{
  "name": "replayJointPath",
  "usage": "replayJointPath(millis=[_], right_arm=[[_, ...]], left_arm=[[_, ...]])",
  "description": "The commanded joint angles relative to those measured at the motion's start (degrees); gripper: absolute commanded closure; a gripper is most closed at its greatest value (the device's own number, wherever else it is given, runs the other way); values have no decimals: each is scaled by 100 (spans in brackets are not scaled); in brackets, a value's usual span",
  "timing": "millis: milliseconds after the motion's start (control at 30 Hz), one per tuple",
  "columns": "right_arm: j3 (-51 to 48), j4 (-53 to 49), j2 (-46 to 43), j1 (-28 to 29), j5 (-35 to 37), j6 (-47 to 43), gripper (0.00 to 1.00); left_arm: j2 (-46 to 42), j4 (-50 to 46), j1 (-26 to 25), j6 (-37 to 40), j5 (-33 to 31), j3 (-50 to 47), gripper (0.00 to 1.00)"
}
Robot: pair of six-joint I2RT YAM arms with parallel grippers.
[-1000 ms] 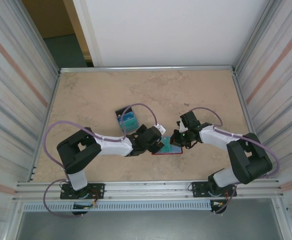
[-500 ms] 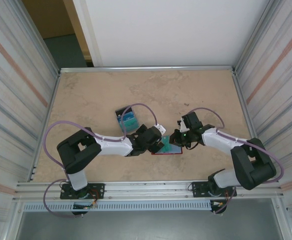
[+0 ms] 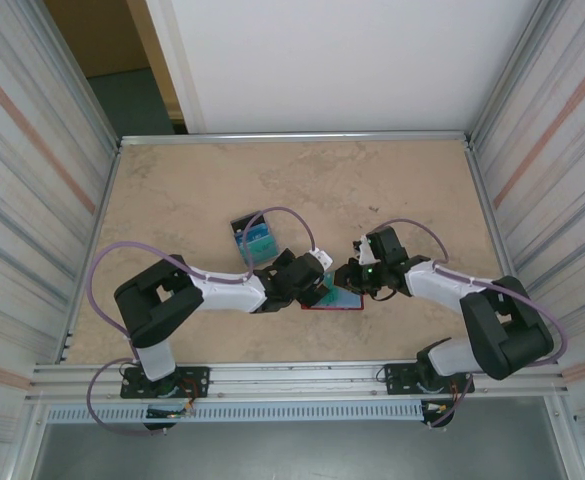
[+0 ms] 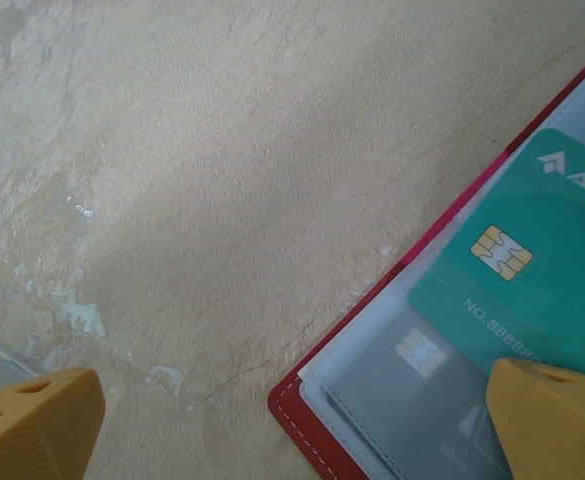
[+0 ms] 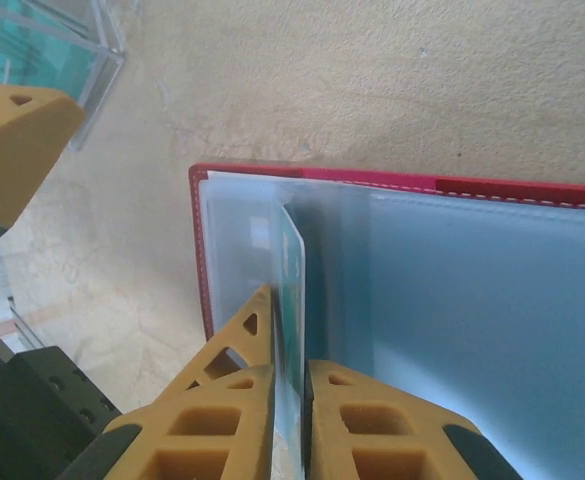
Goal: Take the credit cards out of the card holder
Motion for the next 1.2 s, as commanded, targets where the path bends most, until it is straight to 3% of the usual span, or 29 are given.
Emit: replayJointPath(millis=[0,233,600,900,1167], right_arm=[[-75,245,158,-7,-127,115,86],[115,-363,152,-6,306,-181,96],[358,-1403,-427,-33,921,-600,98],[464,-1767,-1132,-40,998,-930,100],[366,-1442,-1853,-38,691,-1024,100]], left_arm=[[78,-81,-66,-86,-18,-12,1],[-14,-111,-67,-107,-88,-66,1],[-96,-145,-66,-184,-150,-134,1],[-468,-299,-66,-274,-266,-100,1],[-1236,-746,-42,-528,-598,19,1]])
